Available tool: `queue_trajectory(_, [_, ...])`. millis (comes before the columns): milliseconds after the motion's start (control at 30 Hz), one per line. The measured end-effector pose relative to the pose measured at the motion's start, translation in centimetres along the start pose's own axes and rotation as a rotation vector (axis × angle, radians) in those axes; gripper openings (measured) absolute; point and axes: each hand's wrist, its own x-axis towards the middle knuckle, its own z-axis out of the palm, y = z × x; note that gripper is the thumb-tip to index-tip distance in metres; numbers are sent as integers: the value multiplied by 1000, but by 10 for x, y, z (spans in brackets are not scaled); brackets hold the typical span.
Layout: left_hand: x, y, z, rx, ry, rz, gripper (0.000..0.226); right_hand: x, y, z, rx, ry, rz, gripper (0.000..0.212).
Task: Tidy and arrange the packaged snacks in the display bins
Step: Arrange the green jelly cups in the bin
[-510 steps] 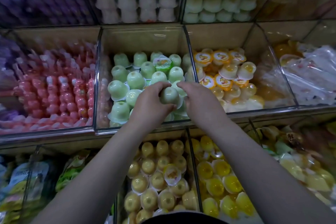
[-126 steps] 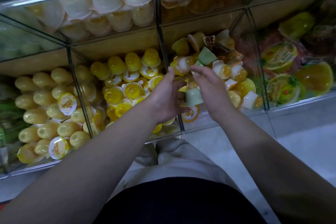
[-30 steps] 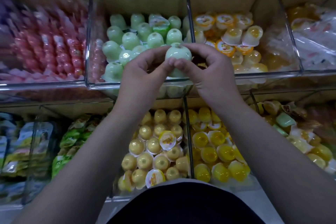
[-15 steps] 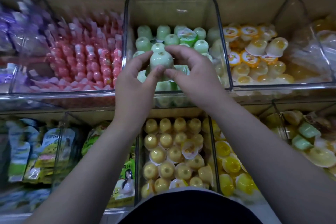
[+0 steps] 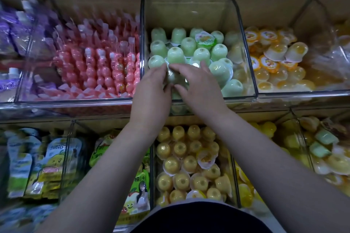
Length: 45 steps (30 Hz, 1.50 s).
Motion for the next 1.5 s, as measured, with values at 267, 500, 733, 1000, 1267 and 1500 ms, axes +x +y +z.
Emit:
queue_trajectory(267, [0, -6, 6, 5, 18, -11, 49, 12, -8, 5, 4, -12, 29, 42])
queue_trajectory(500, [-3, 3, -10, -369, -47, -105, 42, 5, -7, -4, 336, 96, 124, 35])
queue_trajectory(733, [-17, 21, -8, -770, -48, -198, 40, -19, -18, -17, 821, 218, 261, 39])
queue_trajectory(1000, [-27, 48, 7, -965, -100, -167, 45, -43, -15, -41, 1075, 209, 252, 38])
queue_trajectory(1267, [-41, 79, 34, -1004, -128, -196, 44, -65, 11, -62, 1125, 230, 277, 37])
queue_trajectory(1500, [-47, 110, 70, -1014, -180, -199, 52, -89, 49, -90, 1073, 281, 303, 47])
